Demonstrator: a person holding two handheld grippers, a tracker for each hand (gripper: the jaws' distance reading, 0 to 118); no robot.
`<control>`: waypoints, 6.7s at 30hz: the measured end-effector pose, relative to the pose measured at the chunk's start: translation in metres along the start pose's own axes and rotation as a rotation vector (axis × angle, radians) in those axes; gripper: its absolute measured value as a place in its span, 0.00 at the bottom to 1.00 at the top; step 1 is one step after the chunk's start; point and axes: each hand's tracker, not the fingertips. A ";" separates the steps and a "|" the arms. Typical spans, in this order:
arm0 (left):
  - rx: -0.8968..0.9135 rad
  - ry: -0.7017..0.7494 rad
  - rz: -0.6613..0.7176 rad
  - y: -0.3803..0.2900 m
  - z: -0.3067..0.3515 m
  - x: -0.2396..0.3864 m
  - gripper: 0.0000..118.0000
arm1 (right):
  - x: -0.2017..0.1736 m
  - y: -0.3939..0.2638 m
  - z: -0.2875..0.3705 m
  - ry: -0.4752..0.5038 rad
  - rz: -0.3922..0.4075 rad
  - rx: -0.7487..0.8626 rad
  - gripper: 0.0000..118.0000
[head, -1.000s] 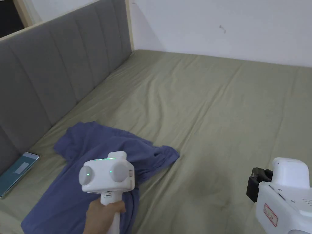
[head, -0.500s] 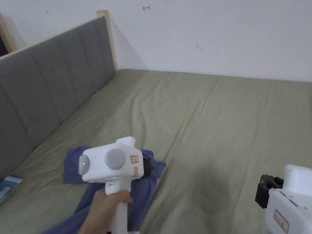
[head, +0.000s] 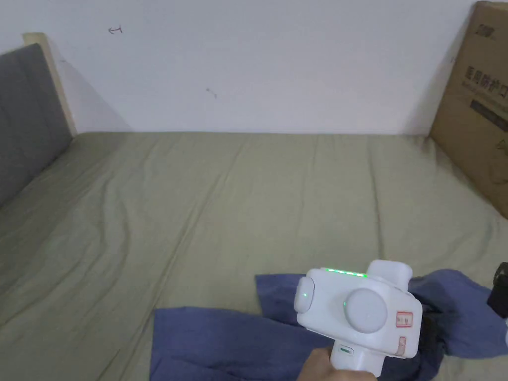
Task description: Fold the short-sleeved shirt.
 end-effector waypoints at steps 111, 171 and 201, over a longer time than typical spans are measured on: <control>0.515 0.947 0.129 0.043 0.379 -0.116 0.02 | 0.023 0.216 -0.078 0.220 0.051 -0.176 0.05; 0.261 1.085 0.425 0.098 0.132 -0.447 0.02 | -0.099 0.038 -0.443 0.083 0.091 -0.586 0.05; 0.202 0.915 0.387 -0.258 0.266 -0.213 0.02 | 0.097 -0.139 -0.047 0.102 0.055 -0.578 0.05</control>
